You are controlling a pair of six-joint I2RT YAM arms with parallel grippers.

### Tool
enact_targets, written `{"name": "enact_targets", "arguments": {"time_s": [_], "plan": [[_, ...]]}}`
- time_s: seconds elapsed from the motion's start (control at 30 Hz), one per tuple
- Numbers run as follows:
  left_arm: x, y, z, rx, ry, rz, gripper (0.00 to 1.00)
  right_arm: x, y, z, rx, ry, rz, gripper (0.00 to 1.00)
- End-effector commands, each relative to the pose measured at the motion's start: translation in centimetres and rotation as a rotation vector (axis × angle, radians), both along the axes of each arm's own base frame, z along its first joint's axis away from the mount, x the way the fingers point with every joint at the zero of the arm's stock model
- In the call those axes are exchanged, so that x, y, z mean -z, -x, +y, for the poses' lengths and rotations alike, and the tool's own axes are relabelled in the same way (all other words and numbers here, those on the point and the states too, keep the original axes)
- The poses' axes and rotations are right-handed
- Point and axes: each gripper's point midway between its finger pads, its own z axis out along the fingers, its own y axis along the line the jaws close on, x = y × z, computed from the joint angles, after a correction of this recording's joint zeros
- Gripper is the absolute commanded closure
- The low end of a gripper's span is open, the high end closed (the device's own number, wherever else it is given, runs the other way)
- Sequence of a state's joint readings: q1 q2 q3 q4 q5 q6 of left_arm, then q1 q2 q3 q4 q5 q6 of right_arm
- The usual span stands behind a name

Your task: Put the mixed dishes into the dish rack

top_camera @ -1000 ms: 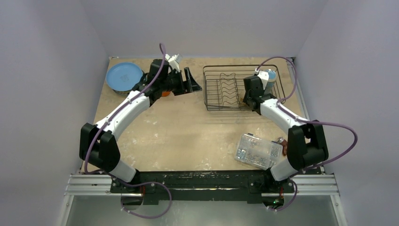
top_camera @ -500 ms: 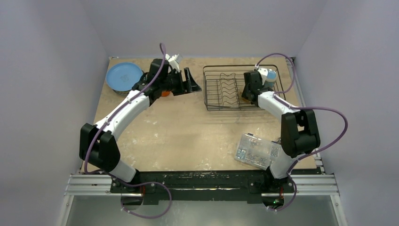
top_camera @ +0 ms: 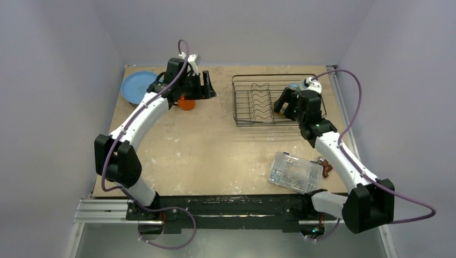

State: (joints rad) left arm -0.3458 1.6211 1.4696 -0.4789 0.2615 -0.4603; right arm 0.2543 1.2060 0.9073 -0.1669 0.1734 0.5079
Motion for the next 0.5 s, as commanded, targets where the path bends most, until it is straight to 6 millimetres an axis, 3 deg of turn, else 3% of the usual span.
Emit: {"name": "enact_targets", "arguments": {"time_s": [0.0,0.13,0.47], "plan": [[0.5,-2.0,3.5,-0.032,-0.247,-0.087,0.30,-1.3,0.8,1.6,-0.071,-0.081,-0.035,0.17],[1.9,-3.3,5.6,-0.055,-0.397,-0.116,0.30,-1.8,1.4,1.9,-0.092,-0.092,-0.036,0.17],[6.1,-7.3,8.0,-0.087,-0.610,-0.167,0.26,-2.0,3.2,1.8,-0.113,-0.098,-0.036,0.18]]}}
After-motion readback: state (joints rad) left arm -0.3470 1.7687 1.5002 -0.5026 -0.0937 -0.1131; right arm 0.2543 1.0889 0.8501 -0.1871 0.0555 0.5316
